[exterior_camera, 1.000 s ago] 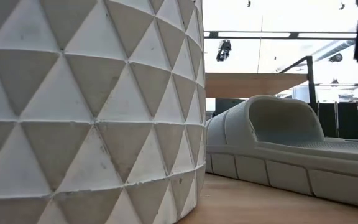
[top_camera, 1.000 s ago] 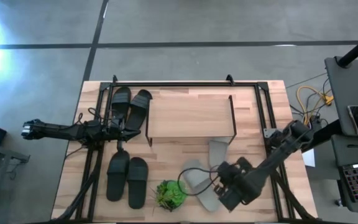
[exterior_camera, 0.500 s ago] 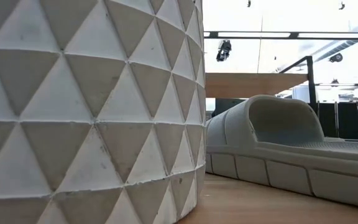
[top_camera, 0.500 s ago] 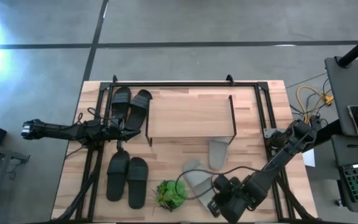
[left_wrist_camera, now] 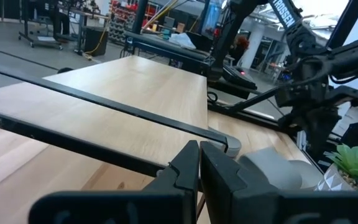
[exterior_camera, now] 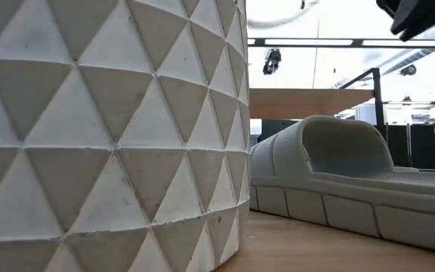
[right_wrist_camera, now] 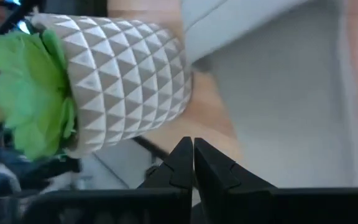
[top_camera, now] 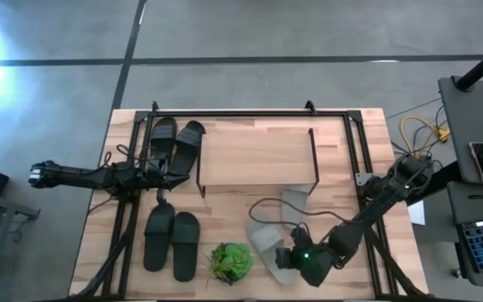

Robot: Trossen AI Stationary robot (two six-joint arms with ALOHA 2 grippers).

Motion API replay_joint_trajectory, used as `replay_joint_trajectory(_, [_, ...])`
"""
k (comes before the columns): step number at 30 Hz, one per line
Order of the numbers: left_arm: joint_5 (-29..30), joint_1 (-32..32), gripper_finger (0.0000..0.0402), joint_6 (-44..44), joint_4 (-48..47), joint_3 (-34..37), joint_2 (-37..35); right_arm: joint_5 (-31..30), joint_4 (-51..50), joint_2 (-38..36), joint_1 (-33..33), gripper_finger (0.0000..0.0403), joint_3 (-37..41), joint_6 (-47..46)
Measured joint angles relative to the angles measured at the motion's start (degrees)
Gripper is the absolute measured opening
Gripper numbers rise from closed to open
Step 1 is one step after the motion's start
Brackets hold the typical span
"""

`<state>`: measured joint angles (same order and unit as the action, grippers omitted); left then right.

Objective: Pick and place slides into the shelf
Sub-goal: Put the gray slide under the shelf

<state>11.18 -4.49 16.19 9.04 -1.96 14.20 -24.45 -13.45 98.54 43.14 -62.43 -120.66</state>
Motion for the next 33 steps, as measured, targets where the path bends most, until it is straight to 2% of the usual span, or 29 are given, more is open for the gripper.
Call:
replay_joint_trajectory(3, [0.00, 0.00, 0.0000, 0.04, -0.03, 0.00, 0.11, 0.20, -4.03, 0.00, -1.28, 0.0008, -1.07, 0.34])
replay_joint_trajectory(7, [-0.03, -0.02, 0.0000, 0.12, -0.02, 0.00, 0.03, 0.48, -24.35, 0.64, -2.44, 0.0008, -8.73, 6.72])
replay_joint_trajectory(9, [-0.05, 0.00, 0.0000, 0.11, 0.04, 0.00, -0.02, -0.91, -36.65, 2.34, -2.20, 0.0009, -13.74, 15.36])
replay_joint_trajectory(11, [-0.08, 0.00, 0.0000, 0.11, 0.00, 0.00, 0.02, -1.75, -42.36, 4.61, -1.73, 0.0011, -18.24, 26.51])
replay_joint_trajectory(15, [-0.09, -0.01, 0.0000, 0.11, -0.05, 0.00, 0.02, 2.43, -42.40, 7.98, -1.45, 0.0034, -24.20, 48.37])
replay_joint_trajectory(17, [-0.09, -0.02, 0.0000, 0.09, -0.02, 0.00, 0.06, 4.86, -42.60, 10.00, -1.54, 0.0055, -26.40, 54.98])
replay_joint_trajectory(21, [-0.09, -0.01, 0.0000, 0.09, -0.01, 0.00, 0.15, 4.77, -45.14, 13.67, -1.35, 0.0105, -30.45, 64.16])
replay_joint_trajectory(24, [-0.09, -0.02, 0.0000, 0.09, -0.07, 0.00, 0.19, -0.52, -50.02, 16.90, -0.79, 0.0137, -33.89, 69.76])
replay_joint_trajectory(28, [-0.10, -0.01, 0.0000, 0.09, -0.13, 0.00, 0.32, -9.57, -55.28, 21.20, -0.32, 0.0161, -38.05, 76.82])
replay_joint_trajectory(33, [-0.09, -0.02, 0.0000, 0.09, -0.07, 0.00, 0.39, -11.92, -55.81, 25.40, -0.34, 0.0177, -41.05, 81.80])
